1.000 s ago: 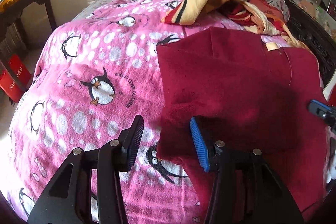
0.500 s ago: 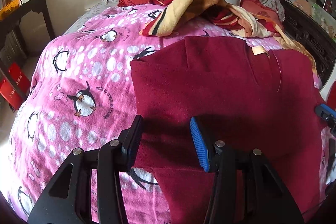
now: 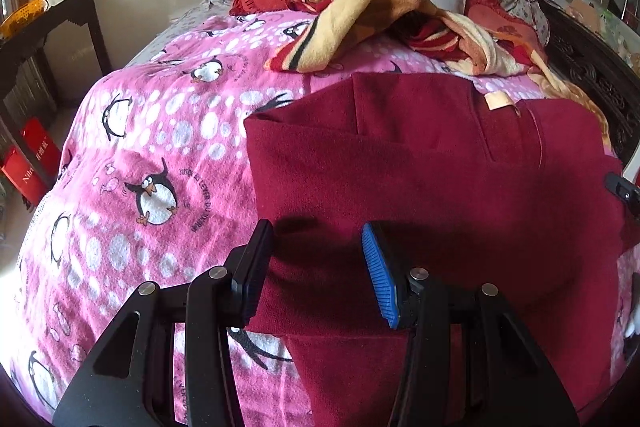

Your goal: Fold small clothes

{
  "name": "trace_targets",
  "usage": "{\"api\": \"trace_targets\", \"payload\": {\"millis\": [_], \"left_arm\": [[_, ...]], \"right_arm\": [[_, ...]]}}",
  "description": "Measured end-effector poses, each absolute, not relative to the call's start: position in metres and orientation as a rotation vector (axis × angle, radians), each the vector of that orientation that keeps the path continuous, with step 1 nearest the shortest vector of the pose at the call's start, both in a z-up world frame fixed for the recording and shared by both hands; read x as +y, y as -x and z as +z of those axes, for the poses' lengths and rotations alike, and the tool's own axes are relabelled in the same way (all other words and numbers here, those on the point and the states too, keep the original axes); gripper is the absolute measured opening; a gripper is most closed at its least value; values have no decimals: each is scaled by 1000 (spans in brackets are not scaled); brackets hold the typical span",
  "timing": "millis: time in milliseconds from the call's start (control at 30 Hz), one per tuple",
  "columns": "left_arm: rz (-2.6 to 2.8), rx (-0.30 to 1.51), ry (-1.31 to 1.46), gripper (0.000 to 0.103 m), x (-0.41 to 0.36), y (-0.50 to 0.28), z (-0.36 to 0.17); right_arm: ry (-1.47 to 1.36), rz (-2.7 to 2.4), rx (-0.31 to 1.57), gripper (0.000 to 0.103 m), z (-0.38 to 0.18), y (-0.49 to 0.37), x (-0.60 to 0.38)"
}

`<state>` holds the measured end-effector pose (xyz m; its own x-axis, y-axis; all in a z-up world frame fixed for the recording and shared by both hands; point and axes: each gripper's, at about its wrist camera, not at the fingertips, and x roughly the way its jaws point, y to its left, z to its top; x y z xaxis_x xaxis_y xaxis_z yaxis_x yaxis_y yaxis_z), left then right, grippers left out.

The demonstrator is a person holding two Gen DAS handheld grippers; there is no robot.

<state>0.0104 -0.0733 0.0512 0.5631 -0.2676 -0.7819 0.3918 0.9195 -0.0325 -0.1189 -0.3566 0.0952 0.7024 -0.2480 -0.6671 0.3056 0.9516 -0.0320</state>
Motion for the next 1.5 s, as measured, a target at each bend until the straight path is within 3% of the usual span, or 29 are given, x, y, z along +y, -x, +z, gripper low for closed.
{"api": "trace_targets", "payload": {"millis": [133, 300, 500, 733, 933, 1067, 1500], "left_arm": [[-374, 891, -195, 46, -79, -9, 43], [-375, 900, -188, 46, -78, -10, 47], [-367, 900, -183, 46, -79, -7, 50], [-377, 903, -182, 46, -79, 2, 57], [-414, 892, -169, 46, -85, 9, 68], [-433, 889, -172, 46, -90, 11, 69], [-416, 934, -209, 46, -94, 13, 59]], "right_arm": [[-112, -340, 813, 5, 66, 102, -372], [-166, -356, 742, 32, 89, 126, -373], [-175, -203, 718, 32, 101, 135, -347], [-195, -249, 865, 32, 50, 105, -351], [-305, -212, 807, 32, 76, 129, -362], [-357, -305, 768, 40, 92, 172, -400], [-829, -793, 626, 46, 76, 331, -599]]}}
